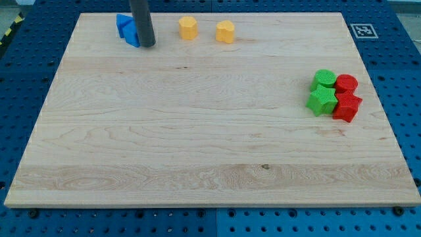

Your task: Place arm vertically below yellow heart

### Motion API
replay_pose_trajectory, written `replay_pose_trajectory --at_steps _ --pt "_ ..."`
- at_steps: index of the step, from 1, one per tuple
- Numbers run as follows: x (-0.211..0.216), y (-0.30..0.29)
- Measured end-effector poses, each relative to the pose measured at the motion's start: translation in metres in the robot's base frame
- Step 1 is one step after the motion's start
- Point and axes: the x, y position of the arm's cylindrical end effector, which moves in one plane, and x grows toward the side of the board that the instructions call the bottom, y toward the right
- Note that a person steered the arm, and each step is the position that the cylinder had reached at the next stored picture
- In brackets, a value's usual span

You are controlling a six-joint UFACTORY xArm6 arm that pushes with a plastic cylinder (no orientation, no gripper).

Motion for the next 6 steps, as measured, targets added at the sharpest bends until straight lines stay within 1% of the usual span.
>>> replay_pose_trajectory --at_steps 1,2,3,5,6 --pt "0.022 0.027" --pt "0.03 0.045" --pt "0.042 0.08" --pt "0.045 0.145" --pt "0.045 0.165"
